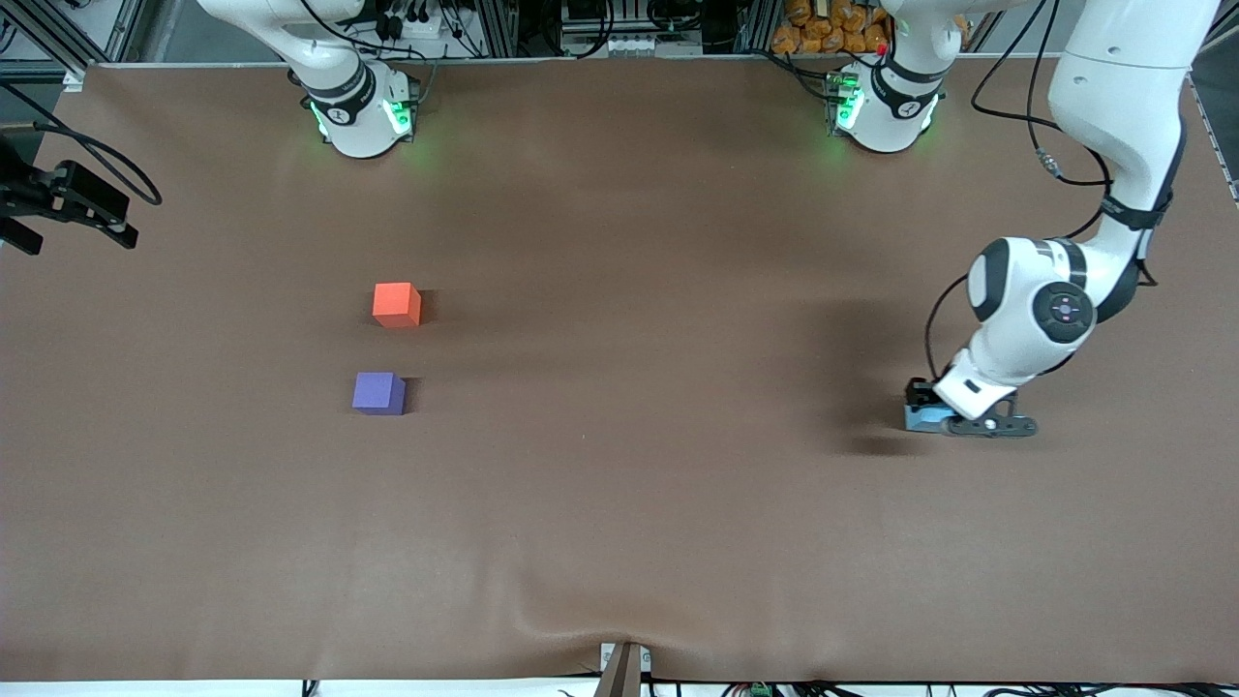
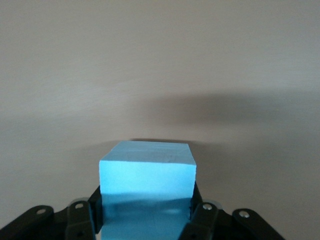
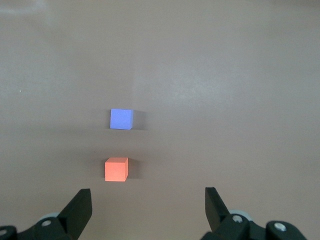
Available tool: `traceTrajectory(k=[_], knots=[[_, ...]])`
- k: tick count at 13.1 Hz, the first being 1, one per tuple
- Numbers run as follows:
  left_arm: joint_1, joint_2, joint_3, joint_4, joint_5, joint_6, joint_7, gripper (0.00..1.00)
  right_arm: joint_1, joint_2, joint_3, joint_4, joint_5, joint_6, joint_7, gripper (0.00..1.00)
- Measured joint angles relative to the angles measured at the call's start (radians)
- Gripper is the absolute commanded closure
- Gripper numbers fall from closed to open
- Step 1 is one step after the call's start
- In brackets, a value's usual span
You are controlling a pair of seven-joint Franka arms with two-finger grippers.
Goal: Place blue block between orange and purple blocks
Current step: 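Carry the light blue block with the left gripper toward the orange block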
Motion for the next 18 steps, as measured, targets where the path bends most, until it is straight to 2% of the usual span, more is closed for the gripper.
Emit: traceTrajectory(k=[3,5,7,9,11,12,16,17,18], knots=[[-0.013,-0.041,-0.167,0.091,0.0,-0.198,-0.085,1.0,0.0,0.0,0.0,0.0,0.0,0.0,0.0,0.0],[-0.074,-0.044,-0.251,0.173,0.0,-0.296,-0.137,1.0,0.0,0.0,-0.001,0.0,0.0,0.0,0.0,0.0],[-0.22,-0.01,-0.261,0.253,0.0,-0.318,-0.183,1.0,-0.001,0.0,-0.002,0.001,0.0,-0.001,0.0,0.0],[-0.377,0.074,-0.258,0.357,0.0,-0.318,-0.295,1.0,-0.001,0.001,-0.002,0.001,0.0,-0.001,0.0,0.0],[-0.519,0.173,-0.236,0.471,0.0,-0.317,-0.384,1.0,-0.001,0.001,-0.002,0.001,0.0,-0.001,0.0,0.0],[-0.602,0.219,-0.197,0.528,0.0,-0.317,-0.413,1.0,-0.001,0.001,-0.002,0.001,0.0,-0.001,0.0,0.0],[-0.949,0.384,0.037,0.718,0.0,-0.316,-0.445,1.0,-0.001,0.001,-0.002,0.001,0.0,-0.002,0.0,0.0],[-0.991,0.418,0.061,0.747,0.0,-0.311,-0.449,0.4,-0.001,0.001,-0.002,0.001,0.0,-0.002,0.0,0.0],[-1.007,0.443,0.068,0.766,0.0,-0.302,-0.449,0.0,-0.001,0.001,-0.002,0.001,0.0,-0.002,0.0,0.0]])
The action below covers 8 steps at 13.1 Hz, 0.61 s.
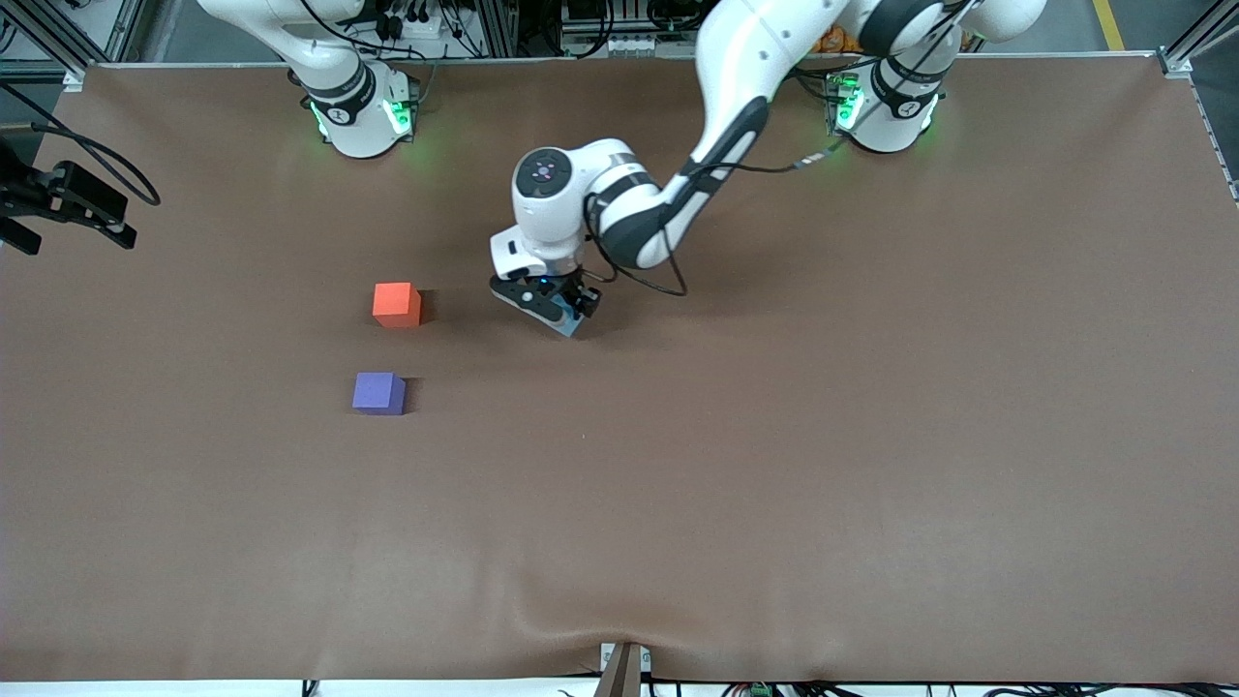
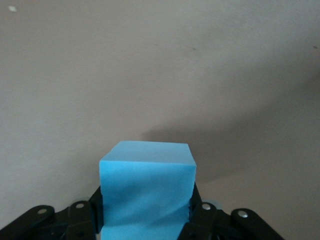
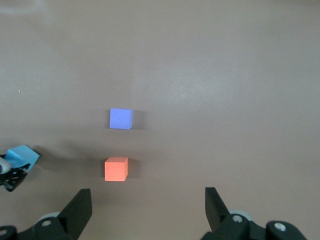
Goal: Place blue block between orange and purple blocks
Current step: 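Carry the light blue block with the left gripper toward the orange block, then release the blue block with the left gripper while the right gripper reaches in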
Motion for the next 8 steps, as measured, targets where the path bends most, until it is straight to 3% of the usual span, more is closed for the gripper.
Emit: traceTrajectory(k=[5,8], knots=[[0.003,0.003,0.0,0.048,0.0,-0.003,-0.025,0.0,0.0,0.0,0.0,0.0,0.0,0.0,0.0,0.0],[0.006,-0.073,0.004,0.069,0.0,-0.096,-0.039,0.0,0.0,0.0,0.0,0.0,0.0,-0.001,0.0,0.0]])
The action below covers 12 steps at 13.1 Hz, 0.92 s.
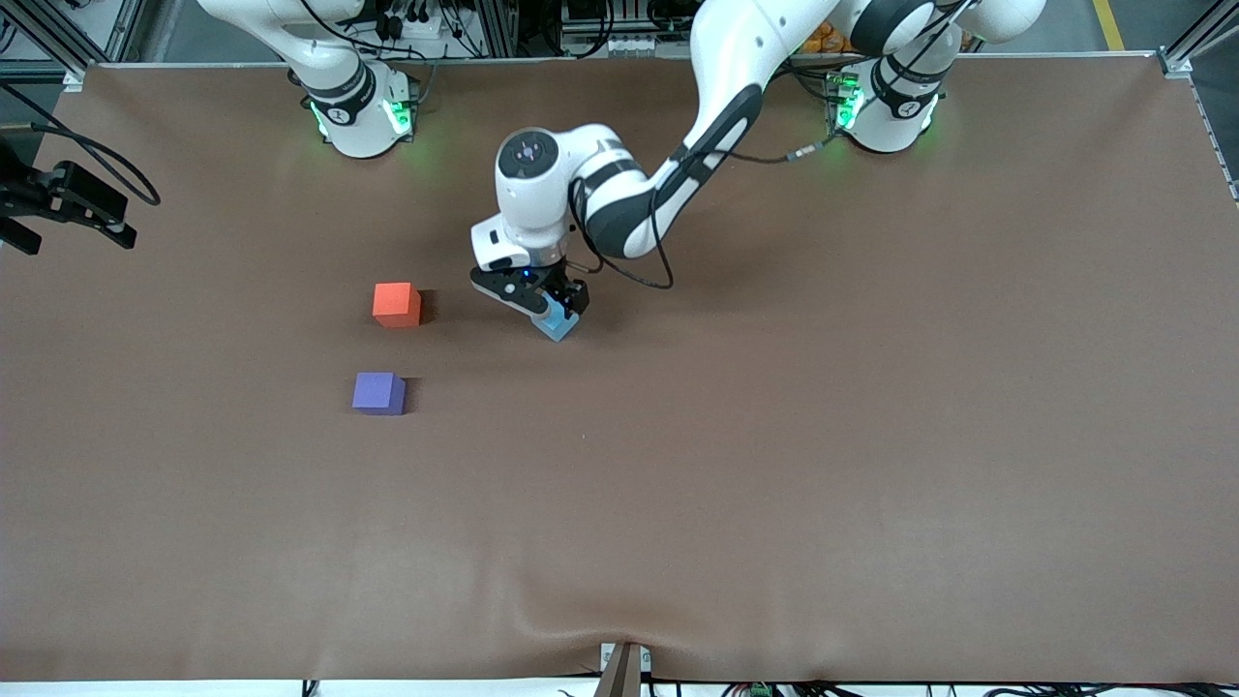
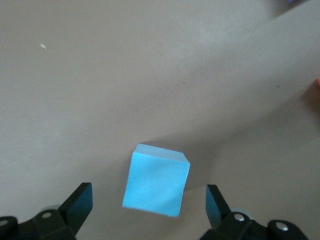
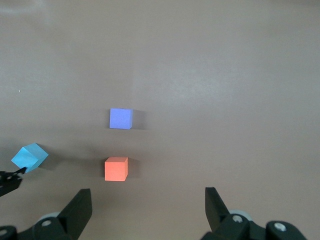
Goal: Place blue block between orange and purple blocks
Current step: 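Release the blue block with the left gripper while the right gripper reaches in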
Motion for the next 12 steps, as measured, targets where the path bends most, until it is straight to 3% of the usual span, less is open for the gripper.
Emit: traceTrajectory(k=[3,6,9,12], knots=[[0.073,-0.171,0.025,0.003,0.001,-0.228,-0.002,0.0,0.0,0.001,0.004,0.0,0.0,0.0,0.0,0.0],[0.262,-0.346,0.028,-0.003,0.004,-0.464,0.059,0.0,0.001,0.019,0.012,-0.001,0.0,0.001,-0.001,0.0],[0.431,-0.446,0.028,-0.011,0.004,-0.597,0.203,0.0,0.007,0.078,0.022,-0.003,0.0,0.002,-0.001,0.0],[0.536,-0.523,0.023,-0.03,0.004,-0.661,0.219,0.0,0.011,0.171,0.024,-0.006,0.006,0.035,-0.001,0.0]])
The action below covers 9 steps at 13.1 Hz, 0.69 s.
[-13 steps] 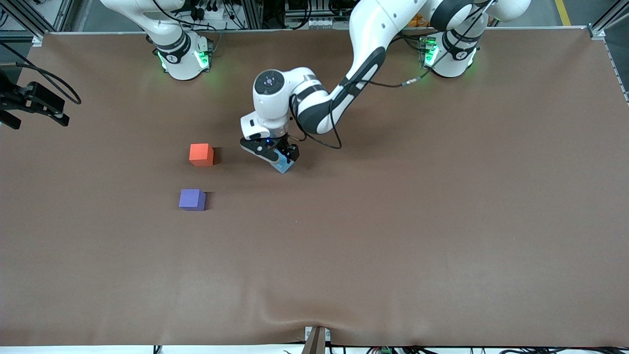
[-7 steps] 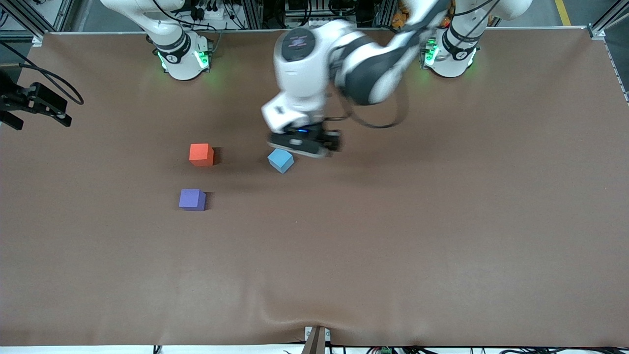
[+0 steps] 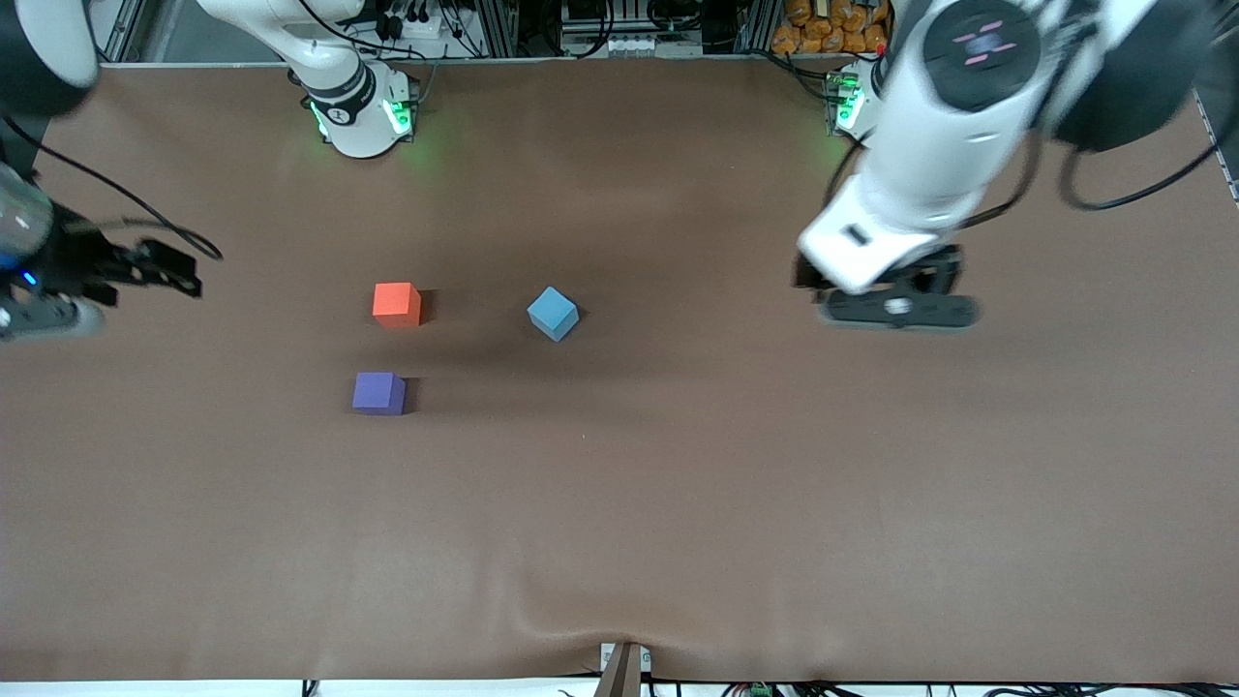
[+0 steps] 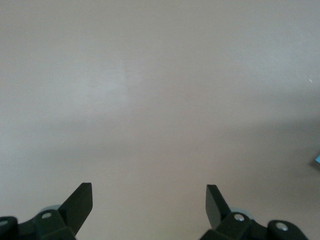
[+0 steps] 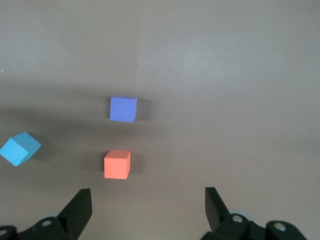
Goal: Place blue block between orange and purple blocks
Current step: 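Release the blue block with the left gripper while the right gripper reaches in, then move the right gripper over the blue block and grasp it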
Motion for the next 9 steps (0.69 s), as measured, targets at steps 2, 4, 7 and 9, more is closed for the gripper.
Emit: traceTrajectory(k=[2,4,7,9], knots=[[0.063,-0.057,-0.003,-0.037,-0.001,-0.004,0.0,0.0,0.002,0.032,0.0,0.0,0.021,0.023,0.023,0.0],[0.119,-0.105,-0.005,-0.069,-0.006,-0.004,0.0,0.0,0.008,0.036,0.0,0.0,0.067,0.02,0.149,0.0],[0.216,-0.137,-0.007,-0.087,-0.04,-0.004,0.059,0.0,0.062,0.037,0.003,-0.006,0.105,0.015,0.417,0.0],[0.275,-0.144,-0.007,-0.087,-0.047,-0.004,0.11,0.0,0.113,0.051,0.005,-0.015,0.119,0.015,0.561,0.0]])
